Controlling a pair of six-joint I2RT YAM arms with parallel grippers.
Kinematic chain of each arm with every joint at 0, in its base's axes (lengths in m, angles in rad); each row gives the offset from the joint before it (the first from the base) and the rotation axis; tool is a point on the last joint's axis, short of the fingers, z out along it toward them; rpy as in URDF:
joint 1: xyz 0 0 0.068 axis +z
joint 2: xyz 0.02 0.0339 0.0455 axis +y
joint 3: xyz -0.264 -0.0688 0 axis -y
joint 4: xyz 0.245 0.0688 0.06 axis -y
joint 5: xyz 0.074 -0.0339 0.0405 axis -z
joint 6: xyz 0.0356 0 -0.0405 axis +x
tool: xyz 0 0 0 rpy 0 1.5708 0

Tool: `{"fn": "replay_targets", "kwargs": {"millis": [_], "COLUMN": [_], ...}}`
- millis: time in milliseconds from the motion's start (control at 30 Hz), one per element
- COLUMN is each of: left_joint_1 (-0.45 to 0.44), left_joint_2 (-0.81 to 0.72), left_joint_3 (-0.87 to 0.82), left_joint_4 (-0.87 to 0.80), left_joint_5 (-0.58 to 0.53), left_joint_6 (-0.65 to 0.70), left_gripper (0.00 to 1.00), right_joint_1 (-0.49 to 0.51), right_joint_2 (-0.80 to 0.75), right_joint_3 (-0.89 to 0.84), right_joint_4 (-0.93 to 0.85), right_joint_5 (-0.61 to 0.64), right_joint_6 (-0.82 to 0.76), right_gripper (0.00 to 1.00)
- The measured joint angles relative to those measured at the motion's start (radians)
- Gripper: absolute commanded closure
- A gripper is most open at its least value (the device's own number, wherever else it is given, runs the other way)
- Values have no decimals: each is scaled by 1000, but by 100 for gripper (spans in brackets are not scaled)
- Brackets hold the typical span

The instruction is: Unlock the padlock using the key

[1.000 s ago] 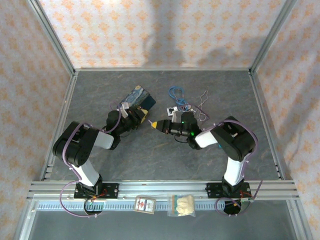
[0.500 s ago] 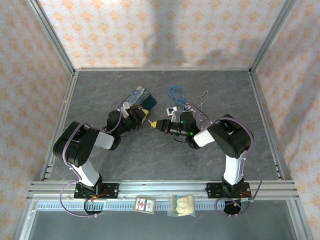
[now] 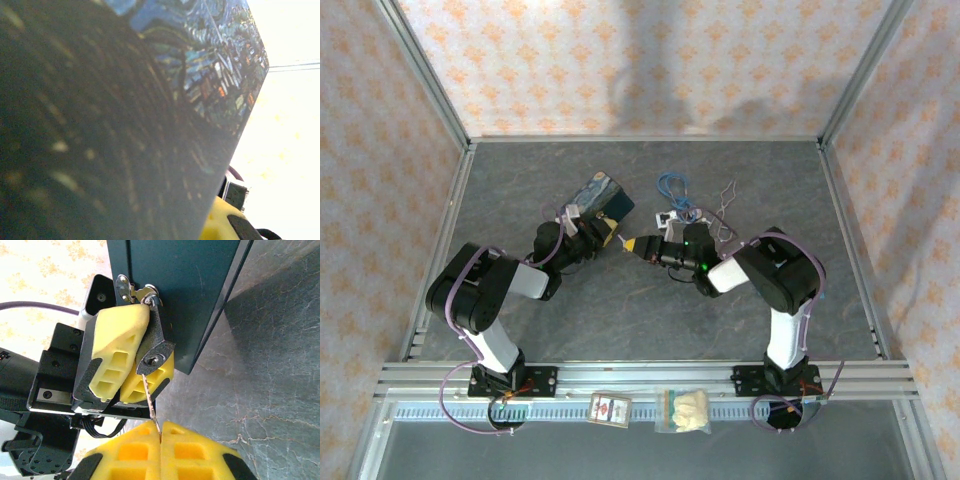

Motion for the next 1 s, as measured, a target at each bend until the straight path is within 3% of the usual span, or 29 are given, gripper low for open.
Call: {"fn": "replay_targets", "kwargs": {"millis": [1000], "left_joint_1": [-18], "left_joint_2": [0], "left_joint_3": [-8], "left_joint_4": [42], "left_joint_5": [-10], "left_joint_6": [0], "left_gripper": [100], "right_joint_1": [-37], "right_joint_2": [61], "right_joint_3": [19], "right_joint_4": [114], "right_joint_5": [-53], "right_joint_6": [112], "right_gripper": [100]}}
